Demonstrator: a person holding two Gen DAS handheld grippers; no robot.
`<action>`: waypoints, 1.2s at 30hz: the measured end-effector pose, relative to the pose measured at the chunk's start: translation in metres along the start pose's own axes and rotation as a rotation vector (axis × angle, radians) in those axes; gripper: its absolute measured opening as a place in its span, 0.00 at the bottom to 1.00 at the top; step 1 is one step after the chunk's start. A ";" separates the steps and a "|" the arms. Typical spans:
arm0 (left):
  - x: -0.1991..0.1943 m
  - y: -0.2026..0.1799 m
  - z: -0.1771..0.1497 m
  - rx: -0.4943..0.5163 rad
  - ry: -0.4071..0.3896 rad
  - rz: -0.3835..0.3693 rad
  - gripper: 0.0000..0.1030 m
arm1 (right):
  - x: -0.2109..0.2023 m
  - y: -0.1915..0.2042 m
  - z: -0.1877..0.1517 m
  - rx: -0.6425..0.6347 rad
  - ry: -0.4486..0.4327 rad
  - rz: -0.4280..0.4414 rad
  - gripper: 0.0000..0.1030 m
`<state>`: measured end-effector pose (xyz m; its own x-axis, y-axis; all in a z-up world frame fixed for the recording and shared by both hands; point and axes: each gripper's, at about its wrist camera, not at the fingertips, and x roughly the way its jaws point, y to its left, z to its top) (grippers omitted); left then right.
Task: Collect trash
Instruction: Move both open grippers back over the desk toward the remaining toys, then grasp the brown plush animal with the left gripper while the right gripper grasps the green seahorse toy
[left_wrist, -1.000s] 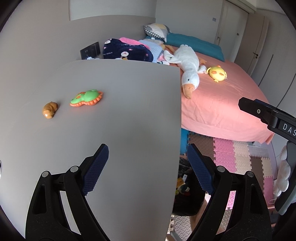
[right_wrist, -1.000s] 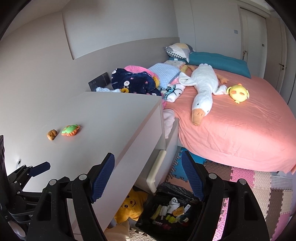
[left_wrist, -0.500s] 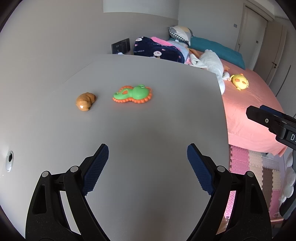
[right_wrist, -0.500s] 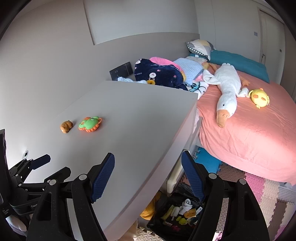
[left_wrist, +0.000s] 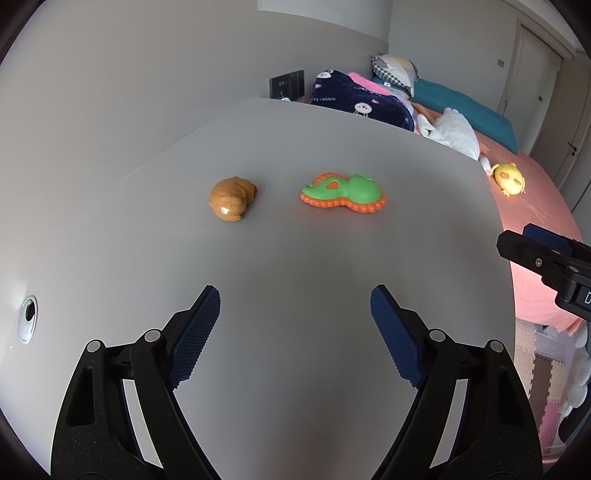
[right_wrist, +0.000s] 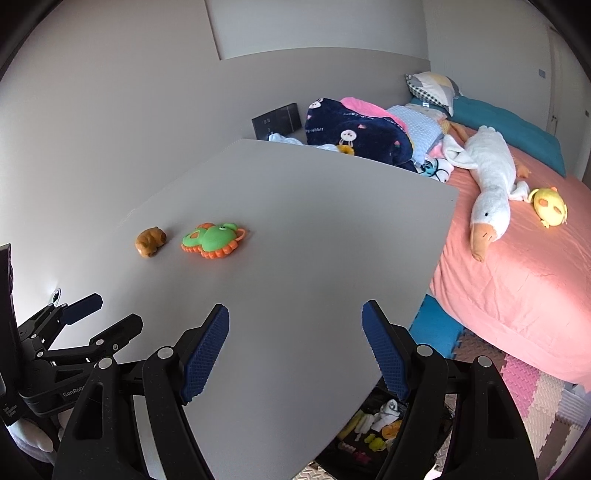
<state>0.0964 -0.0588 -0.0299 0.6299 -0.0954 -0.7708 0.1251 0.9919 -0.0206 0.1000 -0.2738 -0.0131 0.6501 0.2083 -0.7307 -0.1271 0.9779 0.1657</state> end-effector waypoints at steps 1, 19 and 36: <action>0.002 0.003 0.002 -0.006 0.001 0.004 0.77 | 0.003 0.002 0.001 -0.003 0.002 0.004 0.73; 0.046 0.055 0.035 -0.084 0.018 0.063 0.65 | 0.072 0.043 0.035 -0.070 0.066 0.079 0.73; 0.082 0.071 0.065 -0.020 0.037 0.073 0.65 | 0.125 0.074 0.054 -0.185 0.121 0.104 0.80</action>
<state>0.2070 -0.0021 -0.0528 0.6077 -0.0203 -0.7939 0.0643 0.9977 0.0237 0.2118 -0.1759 -0.0565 0.5338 0.2972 -0.7917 -0.3305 0.9351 0.1283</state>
